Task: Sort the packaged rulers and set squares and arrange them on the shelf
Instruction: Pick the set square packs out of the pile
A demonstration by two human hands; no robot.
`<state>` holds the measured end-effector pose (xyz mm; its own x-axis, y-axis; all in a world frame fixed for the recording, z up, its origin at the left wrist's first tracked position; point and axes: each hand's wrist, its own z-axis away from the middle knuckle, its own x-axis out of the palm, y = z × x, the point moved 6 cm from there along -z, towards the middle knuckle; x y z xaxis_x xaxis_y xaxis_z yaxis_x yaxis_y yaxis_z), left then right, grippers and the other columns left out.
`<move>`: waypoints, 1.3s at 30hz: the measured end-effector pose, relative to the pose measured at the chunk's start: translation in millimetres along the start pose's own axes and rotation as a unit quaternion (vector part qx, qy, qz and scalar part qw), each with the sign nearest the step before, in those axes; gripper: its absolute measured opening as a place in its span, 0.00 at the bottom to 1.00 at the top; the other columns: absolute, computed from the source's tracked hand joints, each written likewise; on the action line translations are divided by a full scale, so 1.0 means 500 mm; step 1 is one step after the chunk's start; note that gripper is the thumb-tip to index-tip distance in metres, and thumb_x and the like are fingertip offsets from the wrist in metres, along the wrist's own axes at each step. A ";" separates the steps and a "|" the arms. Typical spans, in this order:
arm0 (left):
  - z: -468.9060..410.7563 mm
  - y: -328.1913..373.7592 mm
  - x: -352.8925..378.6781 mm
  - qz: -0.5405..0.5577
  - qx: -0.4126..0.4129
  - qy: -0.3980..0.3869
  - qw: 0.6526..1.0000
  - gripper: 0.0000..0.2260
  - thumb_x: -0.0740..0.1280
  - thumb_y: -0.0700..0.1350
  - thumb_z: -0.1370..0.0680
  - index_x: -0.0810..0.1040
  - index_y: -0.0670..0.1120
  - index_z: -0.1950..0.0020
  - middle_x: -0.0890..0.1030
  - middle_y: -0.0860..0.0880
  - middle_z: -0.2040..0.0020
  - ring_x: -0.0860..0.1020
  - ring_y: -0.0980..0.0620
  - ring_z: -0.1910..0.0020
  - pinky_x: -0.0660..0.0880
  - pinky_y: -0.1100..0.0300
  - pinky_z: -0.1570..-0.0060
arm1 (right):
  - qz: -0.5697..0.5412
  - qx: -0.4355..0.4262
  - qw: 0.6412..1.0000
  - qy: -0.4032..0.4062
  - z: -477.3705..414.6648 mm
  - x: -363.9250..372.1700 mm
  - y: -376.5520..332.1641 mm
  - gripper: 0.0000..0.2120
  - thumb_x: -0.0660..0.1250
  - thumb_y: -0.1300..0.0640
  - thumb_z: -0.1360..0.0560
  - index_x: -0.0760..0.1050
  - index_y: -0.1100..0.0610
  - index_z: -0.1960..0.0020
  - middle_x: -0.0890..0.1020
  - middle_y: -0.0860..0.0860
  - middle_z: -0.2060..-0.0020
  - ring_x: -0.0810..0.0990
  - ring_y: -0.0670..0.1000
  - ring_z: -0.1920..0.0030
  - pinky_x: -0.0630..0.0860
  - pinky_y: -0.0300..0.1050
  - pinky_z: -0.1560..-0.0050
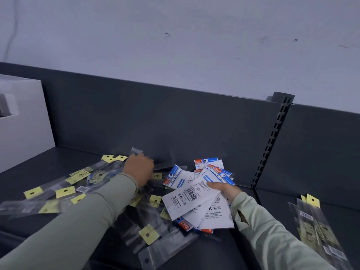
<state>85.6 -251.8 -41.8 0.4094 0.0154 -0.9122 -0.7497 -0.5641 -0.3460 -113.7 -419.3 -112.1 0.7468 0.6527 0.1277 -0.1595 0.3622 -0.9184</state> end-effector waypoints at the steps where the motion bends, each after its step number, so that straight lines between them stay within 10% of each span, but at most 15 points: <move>1: 0.000 -0.008 -0.017 0.060 -0.017 0.040 0.997 0.11 0.60 0.45 0.20 0.79 0.50 0.43 0.80 0.49 0.43 0.76 0.48 0.42 0.70 0.56 0.44 | 0.003 0.002 1.000 0.002 -0.004 -0.003 0.001 0.21 0.74 0.65 0.33 0.77 0.65 0.40 0.84 0.63 0.52 0.84 0.60 0.62 0.81 0.51 0.62; 9: -0.003 0.058 -0.112 0.512 0.034 0.156 0.844 0.08 0.59 0.41 0.19 0.69 0.50 0.57 0.73 0.55 0.69 0.70 0.54 0.70 0.67 0.58 0.65 | 0.015 0.023 1.000 -0.003 -0.006 -0.001 0.001 0.22 0.74 0.63 0.33 0.77 0.66 0.40 0.83 0.64 0.50 0.84 0.59 0.64 0.80 0.50 0.63; 15: 0.003 0.150 -0.102 0.656 0.096 -0.033 0.748 0.09 0.61 0.40 0.19 0.73 0.49 0.59 0.77 0.47 0.66 0.73 0.55 0.69 0.72 0.62 0.68 | -0.028 0.028 0.999 -0.001 -0.003 0.004 0.005 0.23 0.73 0.63 0.36 0.77 0.66 0.43 0.81 0.64 0.48 0.83 0.59 0.62 0.80 0.50 0.61; 22: -0.006 0.166 -0.027 0.404 0.117 -0.081 0.904 0.10 0.68 0.50 0.26 0.76 0.55 0.45 0.77 0.52 0.45 0.75 0.48 0.44 0.71 0.55 0.43 | -0.048 -0.009 0.999 -0.004 -0.013 0.003 -0.002 0.15 0.64 0.56 0.23 0.76 0.66 0.44 0.83 0.63 0.60 0.83 0.58 0.66 0.81 0.48 0.62; 27: -0.003 0.173 -0.011 0.432 0.127 -0.111 0.886 0.16 0.67 0.57 0.27 0.76 0.54 0.42 0.77 0.53 0.47 0.76 0.50 0.47 0.72 0.56 0.49 | 0.006 -0.024 0.997 -0.079 0.017 0.025 -0.011 0.30 0.71 0.40 0.33 0.78 0.62 0.41 0.82 0.64 0.47 0.80 0.64 0.45 0.76 0.60 0.41; 31: 0.012 0.169 -0.029 0.457 0.146 -0.120 0.869 0.15 0.67 0.54 0.25 0.78 0.48 0.42 0.80 0.52 0.46 0.77 0.51 0.46 0.72 0.57 0.45 | 0.064 0.006 0.998 0.006 0.018 0.013 -0.011 0.18 0.72 0.65 0.33 0.77 0.71 0.45 0.83 0.64 0.61 0.82 0.58 0.69 0.79 0.46 0.67; 35: 0.018 0.115 -0.053 0.470 0.090 -0.064 0.876 0.16 0.63 0.53 0.21 0.79 0.42 0.42 0.80 0.44 0.43 0.76 0.46 0.42 0.70 0.58 0.41 | 0.113 0.022 0.992 0.043 0.023 0.011 -0.049 0.13 0.61 0.65 0.26 0.77 0.64 0.68 0.78 0.56 0.80 0.75 0.51 0.82 0.72 0.34 0.79; 39: 0.035 0.071 -0.045 0.513 0.060 -0.109 0.849 0.20 0.56 0.57 0.18 0.74 0.48 0.32 0.73 0.50 0.30 0.69 0.50 0.31 0.63 0.60 0.35 | 0.118 -0.020 0.991 0.054 0.033 0.008 -0.091 0.12 0.60 0.63 0.23 0.74 0.61 0.63 0.78 0.55 0.79 0.76 0.50 0.82 0.73 0.36 0.80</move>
<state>40.9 -257.8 -37.2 -0.5879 -0.2744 -0.7610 -0.7064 -0.2842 0.6482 -114.0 -422.0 -63.5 0.7566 0.6405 -0.1313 -0.3134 0.1791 -0.9326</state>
